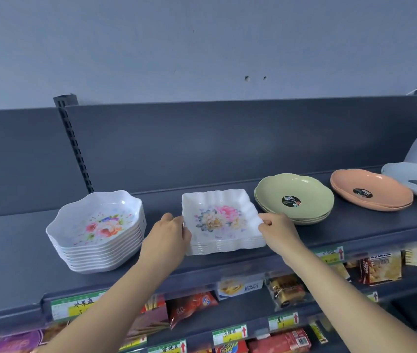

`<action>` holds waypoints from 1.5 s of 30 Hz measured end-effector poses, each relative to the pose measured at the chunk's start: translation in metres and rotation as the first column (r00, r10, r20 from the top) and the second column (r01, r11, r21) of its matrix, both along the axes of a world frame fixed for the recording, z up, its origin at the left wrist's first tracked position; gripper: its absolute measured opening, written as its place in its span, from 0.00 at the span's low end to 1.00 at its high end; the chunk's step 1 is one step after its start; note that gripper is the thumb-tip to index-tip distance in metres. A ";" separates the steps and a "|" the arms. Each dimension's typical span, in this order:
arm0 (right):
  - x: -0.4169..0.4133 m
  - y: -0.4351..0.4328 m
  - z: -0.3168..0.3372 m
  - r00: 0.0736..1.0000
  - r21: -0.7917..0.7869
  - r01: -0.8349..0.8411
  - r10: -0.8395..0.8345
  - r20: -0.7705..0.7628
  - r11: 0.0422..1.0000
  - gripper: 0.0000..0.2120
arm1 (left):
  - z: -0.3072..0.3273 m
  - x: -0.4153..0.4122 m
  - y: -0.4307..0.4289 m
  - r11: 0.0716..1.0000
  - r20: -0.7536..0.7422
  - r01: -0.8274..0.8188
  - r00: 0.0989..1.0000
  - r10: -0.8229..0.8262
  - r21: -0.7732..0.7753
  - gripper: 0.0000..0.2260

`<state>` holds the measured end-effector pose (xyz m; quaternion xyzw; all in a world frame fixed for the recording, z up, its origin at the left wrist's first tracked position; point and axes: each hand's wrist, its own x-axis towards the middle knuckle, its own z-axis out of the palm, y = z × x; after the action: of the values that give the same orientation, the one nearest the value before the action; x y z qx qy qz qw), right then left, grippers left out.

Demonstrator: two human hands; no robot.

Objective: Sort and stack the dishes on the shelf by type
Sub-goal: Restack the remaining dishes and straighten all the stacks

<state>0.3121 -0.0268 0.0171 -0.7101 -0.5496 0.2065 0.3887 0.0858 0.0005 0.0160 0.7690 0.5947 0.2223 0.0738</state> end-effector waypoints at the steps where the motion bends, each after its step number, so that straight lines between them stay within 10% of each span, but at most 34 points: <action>1: 0.002 0.001 0.001 1.000 -0.001 0.002 -0.002 0.021 1.000 0.15 | 0.005 -0.002 -0.003 0.998 -0.041 0.001 0.999 0.002 0.068 0.09; 6: -0.005 0.002 0.026 0.957 -0.031 0.027 -0.017 0.289 0.999 0.15 | 0.042 -0.037 -0.013 0.925 -0.241 0.086 0.971 0.006 0.371 0.09; 13: -0.046 0.004 0.052 0.633 -0.068 -0.203 0.184 0.752 0.977 0.18 | 0.076 -0.156 -0.028 0.906 -0.503 -0.007 0.830 0.240 0.422 0.19; 30: -0.347 0.010 0.119 0.574 0.066 -0.649 0.430 0.697 0.758 0.22 | 0.058 -0.470 -0.097 0.796 -0.318 -0.505 0.735 0.599 0.334 0.18; 45: -0.617 0.072 0.059 0.464 -0.150 -0.715 0.624 0.628 0.682 0.22 | 0.040 -0.704 -0.132 0.689 -0.318 -0.685 0.615 0.722 0.237 0.16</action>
<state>-0.3052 0.0455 0.0758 -0.4332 -0.8926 0.0522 0.1131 -0.6180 -0.1318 0.0565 0.5043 0.8395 0.1039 -0.1737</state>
